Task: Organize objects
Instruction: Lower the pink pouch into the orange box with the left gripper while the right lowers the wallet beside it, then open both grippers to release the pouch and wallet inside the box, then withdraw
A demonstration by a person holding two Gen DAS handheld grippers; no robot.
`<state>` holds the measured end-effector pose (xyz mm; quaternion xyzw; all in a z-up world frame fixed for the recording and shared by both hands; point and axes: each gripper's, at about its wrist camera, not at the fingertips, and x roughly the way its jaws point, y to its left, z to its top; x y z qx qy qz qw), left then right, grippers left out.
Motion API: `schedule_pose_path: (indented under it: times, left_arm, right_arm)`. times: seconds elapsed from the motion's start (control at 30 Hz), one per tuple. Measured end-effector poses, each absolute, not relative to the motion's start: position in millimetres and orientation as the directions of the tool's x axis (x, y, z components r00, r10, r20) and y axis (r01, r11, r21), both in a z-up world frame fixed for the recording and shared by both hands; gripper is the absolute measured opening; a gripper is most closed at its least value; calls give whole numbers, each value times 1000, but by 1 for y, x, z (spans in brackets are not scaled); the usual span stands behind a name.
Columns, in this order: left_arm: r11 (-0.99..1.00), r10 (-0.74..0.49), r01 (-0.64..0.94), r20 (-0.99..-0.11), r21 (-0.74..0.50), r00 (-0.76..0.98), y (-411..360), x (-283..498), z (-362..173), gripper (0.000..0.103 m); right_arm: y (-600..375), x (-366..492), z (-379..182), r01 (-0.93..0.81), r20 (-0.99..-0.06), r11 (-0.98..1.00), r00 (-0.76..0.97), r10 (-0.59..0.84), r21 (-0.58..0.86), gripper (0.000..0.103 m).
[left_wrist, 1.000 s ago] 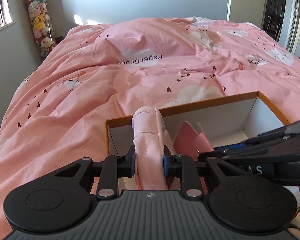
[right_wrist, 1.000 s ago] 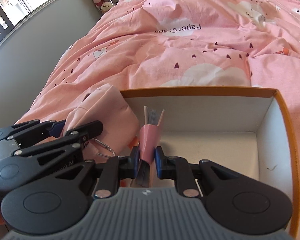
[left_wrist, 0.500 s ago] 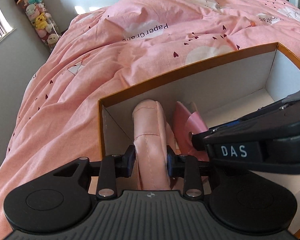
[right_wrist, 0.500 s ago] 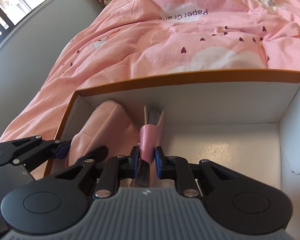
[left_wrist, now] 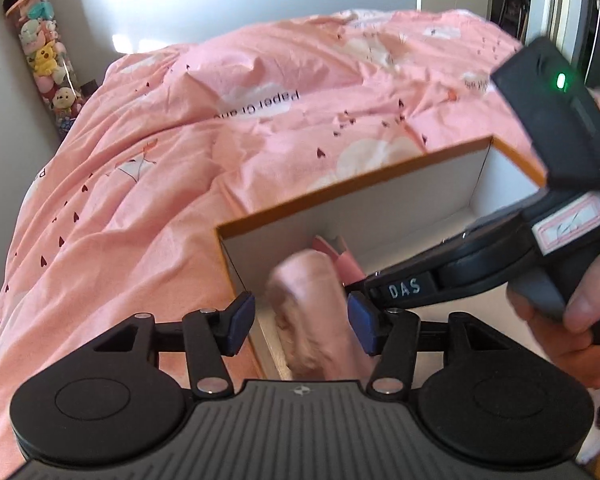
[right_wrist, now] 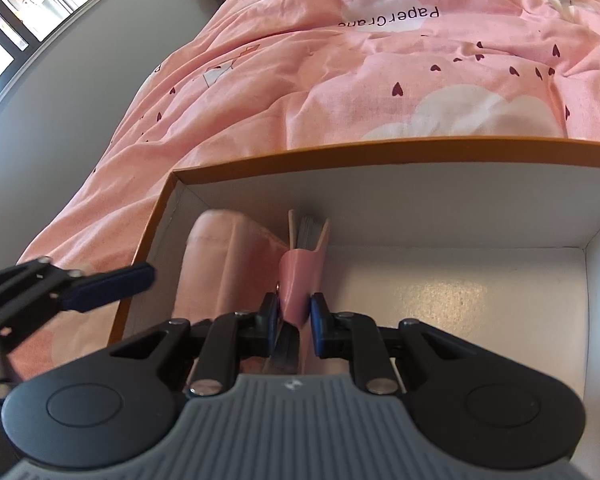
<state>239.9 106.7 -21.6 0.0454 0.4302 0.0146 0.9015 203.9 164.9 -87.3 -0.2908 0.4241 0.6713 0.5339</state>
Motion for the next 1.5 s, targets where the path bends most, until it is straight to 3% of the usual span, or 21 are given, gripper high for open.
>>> schedule_pose_path:
  times: [0.17, 0.3, 0.57, 0.87, 1.0, 1.27, 1.37, 1.5]
  left_arm:
    - [999, 24, 10, -806, 38, 591, 116, 236, -21, 72]
    - [997, 31, 37, -807, 66, 590, 110, 229, -29, 80]
    - [997, 79, -42, -822, 68, 564, 121, 239, -48, 79]
    - [987, 121, -158, -814, 36, 568, 139, 260, -53, 58]
    - [973, 48, -214, -826, -89, 561, 152, 263, -54, 39]
    - [952, 12, -255, -810, -171, 587, 163, 258, -56, 26]
    - [932, -37, -272, -808, -241, 588, 174, 258, -57, 26]
    - [912, -82, -278, -801, -300, 594, 183, 256, -57, 26]
  right_arm:
    - [163, 192, -83, -978, -863, -56, -206, 462, 203, 18]
    - [163, 191, -82, -982, -869, -40, -183, 460, 185, 18]
    - [161, 189, -78, -981, -870, -20, -180, 460, 193, 18]
    - [159, 192, -68, -981, -853, -15, -175, 491, 192, 18]
    - [158, 190, -69, -983, -862, -14, -169, 478, 184, 18]
    - [165, 182, -83, -980, -855, -30, -187, 483, 197, 18]
    - [164, 175, -83, -985, -847, -80, -172, 503, 152, 19]
    - [161, 176, -86, -969, -837, -125, -247, 488, 213, 22]
